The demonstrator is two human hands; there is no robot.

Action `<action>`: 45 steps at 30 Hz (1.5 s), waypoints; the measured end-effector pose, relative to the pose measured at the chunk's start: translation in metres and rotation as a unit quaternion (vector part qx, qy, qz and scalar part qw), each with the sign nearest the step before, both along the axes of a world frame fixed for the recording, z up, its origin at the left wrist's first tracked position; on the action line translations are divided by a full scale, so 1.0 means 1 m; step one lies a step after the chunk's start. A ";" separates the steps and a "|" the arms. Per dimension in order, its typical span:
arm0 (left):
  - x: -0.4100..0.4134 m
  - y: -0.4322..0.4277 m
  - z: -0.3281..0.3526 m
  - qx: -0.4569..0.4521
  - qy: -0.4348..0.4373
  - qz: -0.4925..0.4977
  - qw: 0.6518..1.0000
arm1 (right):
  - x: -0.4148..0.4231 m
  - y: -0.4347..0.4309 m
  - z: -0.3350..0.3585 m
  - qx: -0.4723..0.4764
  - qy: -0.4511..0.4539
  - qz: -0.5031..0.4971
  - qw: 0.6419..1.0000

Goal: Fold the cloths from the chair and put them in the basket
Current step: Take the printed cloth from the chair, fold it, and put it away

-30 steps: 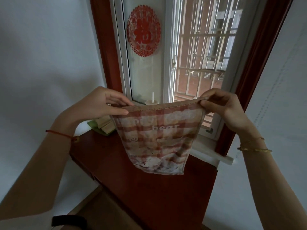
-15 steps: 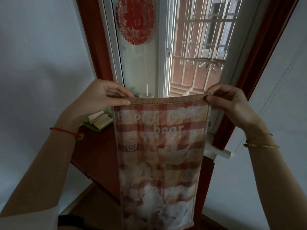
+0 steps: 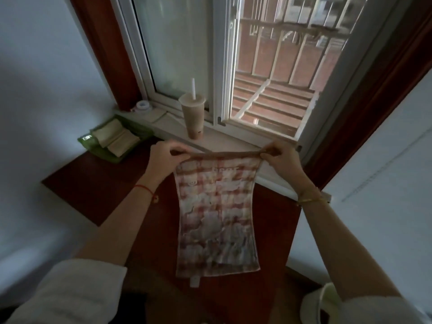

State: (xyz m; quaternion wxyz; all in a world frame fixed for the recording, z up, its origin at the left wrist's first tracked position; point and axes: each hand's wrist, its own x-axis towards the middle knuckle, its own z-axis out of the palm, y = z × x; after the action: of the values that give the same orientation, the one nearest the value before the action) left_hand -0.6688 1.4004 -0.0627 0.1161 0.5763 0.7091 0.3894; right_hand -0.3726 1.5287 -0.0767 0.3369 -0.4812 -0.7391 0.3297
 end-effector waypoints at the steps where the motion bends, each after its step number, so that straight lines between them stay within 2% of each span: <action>1: -0.001 -0.003 -0.012 -0.018 0.001 0.001 1.000 | -0.001 -0.003 -0.012 -0.011 -0.020 0.002 1.000; 7: 0.009 -0.053 -0.086 -0.125 -0.098 -0.012 0.987 | 0.017 -0.050 -0.088 -0.089 -0.102 0.042 0.990; 17: 0.045 -0.158 -0.175 -0.238 -0.071 -0.074 0.966 | 0.071 -0.147 -0.173 -0.176 -0.206 0.157 0.950; 28: 0.087 -0.193 -0.221 -0.286 -0.057 -0.047 0.955 | 0.091 -0.166 -0.211 -0.093 -0.300 0.194 0.930; 30: 0.093 -0.198 -0.223 -0.278 -0.054 -0.005 0.959 | 0.091 -0.166 -0.210 -0.090 -0.318 0.206 0.921; 32: 0.097 -0.202 -0.223 -0.246 -0.062 0.082 0.964 | 0.079 -0.159 -0.205 -0.082 -0.311 0.205 0.924; 34: 0.099 -0.202 -0.220 -0.225 -0.073 0.178 0.955 | 0.054 -0.143 -0.199 -0.059 -0.301 0.196 0.932; 36: 0.100 -0.199 -0.218 -0.242 -0.088 0.239 0.936 | 0.017 -0.122 -0.191 -0.019 -0.305 0.205 0.930; 39: 0.101 -0.190 -0.215 -0.279 -0.105 0.271 0.915 | -0.047 -0.094 -0.178 -0.037 -0.247 0.198 0.948; 42: 0.103 -0.180 -0.214 -0.310 -0.123 0.291 0.897 | -0.108 -0.072 -0.175 -0.025 -0.262 0.241 0.934; 45: 0.106 -0.172 -0.216 -0.331 -0.131 0.316 0.879 | -0.154 -0.065 -0.178 -0.085 -0.282 0.271 0.916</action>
State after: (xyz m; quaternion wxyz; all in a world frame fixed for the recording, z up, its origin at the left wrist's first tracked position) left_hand -0.5632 1.2282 -0.2784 0.2624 0.1933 0.9195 0.2197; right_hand -0.5271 1.4634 -0.2547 -0.0300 -0.3627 -0.8744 0.3207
